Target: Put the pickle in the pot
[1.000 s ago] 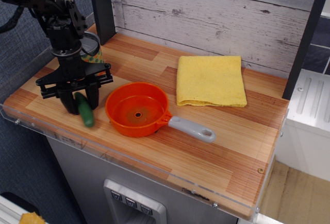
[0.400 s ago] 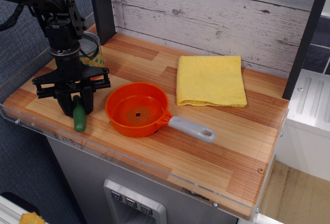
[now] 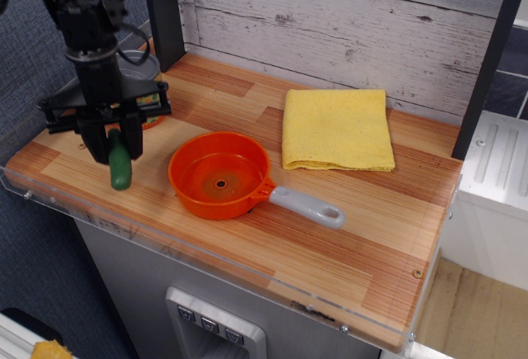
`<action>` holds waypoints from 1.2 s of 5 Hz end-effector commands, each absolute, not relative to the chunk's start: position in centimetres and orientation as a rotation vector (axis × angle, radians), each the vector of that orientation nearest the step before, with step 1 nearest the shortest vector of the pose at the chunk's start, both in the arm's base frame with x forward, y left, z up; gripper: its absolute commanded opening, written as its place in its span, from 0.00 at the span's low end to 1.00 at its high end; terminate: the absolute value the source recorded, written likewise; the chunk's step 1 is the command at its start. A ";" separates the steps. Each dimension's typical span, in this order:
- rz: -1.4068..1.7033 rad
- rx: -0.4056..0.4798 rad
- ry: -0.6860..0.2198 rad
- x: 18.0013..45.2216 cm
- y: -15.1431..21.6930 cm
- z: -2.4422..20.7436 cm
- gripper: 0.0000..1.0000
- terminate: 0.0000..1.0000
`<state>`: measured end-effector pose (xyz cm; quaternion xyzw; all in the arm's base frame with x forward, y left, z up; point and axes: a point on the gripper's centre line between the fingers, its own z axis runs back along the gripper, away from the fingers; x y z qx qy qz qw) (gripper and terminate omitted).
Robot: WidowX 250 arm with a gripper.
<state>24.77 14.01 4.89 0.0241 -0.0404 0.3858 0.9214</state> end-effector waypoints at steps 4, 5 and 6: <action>0.641 0.035 -0.227 28.7 6.9 6.1 0.00 0.00; 0.633 0.025 -0.214 29.1 6.6 4.9 0.00 0.00; 0.631 0.029 -0.218 29.2 6.2 4.1 0.00 0.00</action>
